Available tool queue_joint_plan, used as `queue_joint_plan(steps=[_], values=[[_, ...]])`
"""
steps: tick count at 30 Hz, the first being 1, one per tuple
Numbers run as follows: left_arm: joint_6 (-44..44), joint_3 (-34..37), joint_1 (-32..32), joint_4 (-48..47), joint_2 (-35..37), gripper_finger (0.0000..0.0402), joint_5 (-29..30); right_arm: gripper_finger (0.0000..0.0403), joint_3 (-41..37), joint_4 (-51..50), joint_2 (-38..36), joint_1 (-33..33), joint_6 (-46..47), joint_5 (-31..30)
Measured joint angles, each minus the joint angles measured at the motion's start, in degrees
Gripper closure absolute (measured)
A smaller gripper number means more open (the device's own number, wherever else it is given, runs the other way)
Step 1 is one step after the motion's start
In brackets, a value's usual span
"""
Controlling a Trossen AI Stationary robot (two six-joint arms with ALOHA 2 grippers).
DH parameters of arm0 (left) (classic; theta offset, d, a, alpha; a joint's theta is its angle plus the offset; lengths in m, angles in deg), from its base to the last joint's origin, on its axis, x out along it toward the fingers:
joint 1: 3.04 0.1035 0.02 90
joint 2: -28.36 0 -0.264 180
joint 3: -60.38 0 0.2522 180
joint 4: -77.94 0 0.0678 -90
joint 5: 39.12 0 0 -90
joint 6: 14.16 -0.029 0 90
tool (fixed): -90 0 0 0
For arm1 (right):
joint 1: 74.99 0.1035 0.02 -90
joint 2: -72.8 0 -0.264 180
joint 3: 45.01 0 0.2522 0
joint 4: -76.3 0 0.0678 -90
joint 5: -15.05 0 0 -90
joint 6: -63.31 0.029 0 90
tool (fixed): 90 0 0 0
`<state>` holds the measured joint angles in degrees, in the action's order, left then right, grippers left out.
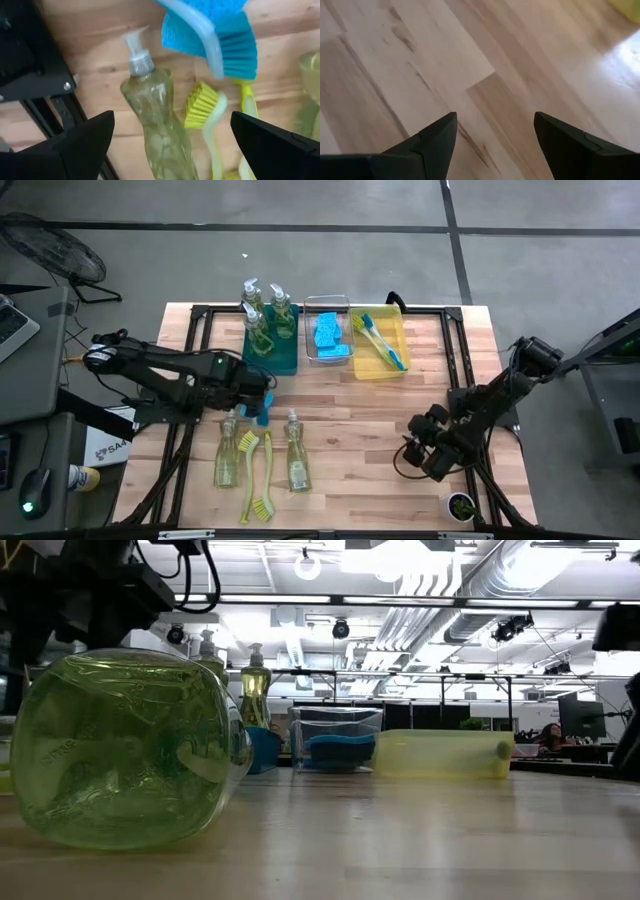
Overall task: Pick & Place Kitchen Sink Supplies
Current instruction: Put the dishwashing liquid into the blue bin
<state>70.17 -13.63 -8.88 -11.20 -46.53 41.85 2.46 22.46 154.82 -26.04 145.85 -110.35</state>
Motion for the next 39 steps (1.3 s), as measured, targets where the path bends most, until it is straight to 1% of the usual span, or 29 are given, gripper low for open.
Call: queue_joint_plan(steps=[2, 8, 10, 15, 20, 27, 33, 39], values=[[-0.1, 0.0, 0.5, -0.2, 0.0, 0.0007, -1.0, 0.0144, -0.8, 1.1, 0.0, 0.9, 0.7, 0.0], [-0.6, 0.3, 3.2, -2.5, 0.0, 0.0007, -0.7, 0.0144, -0.9, 2.5, 0.0, 2.6, 2.1, -1.8], [-0.7, 2.1, 3.8, 0.0, 0.0, 0.0007, -1.7, 0.0144, -0.9, 3.8, 0.0, 2.6, 2.1, -1.6], [-0.7, 9.5, 4.1, 4.3, 0.0, 0.0007, -7.7, 0.0144, -0.8, 7.4, 0.0, 3.1, 1.3, -1.3], [-0.4, 12.7, 4.0, 4.4, 0.0, 0.0007, -9.4, 0.0144, -0.8, 8.0, 0.0, 3.7, 1.2, -1.3], [-1.6, 17.3, 4.0, 12.8, 0.0, 0.0007, -10.7, 0.0144, -0.8, 9.7, 0.0, 3.7, 1.2, -1.8], [-1.6, 22.1, 4.0, 16.2, 0.0, 0.0007, -11.3, 0.0144, -0.8, 9.8, 0.0, 3.7, 1.2, -2.0], [-1.6, 24.7, 4.0, 24.7, 0.0, 0.0007, -11.5, 0.0144, -0.8, 9.8, 0.0, 3.7, 1.2, -1.9]])
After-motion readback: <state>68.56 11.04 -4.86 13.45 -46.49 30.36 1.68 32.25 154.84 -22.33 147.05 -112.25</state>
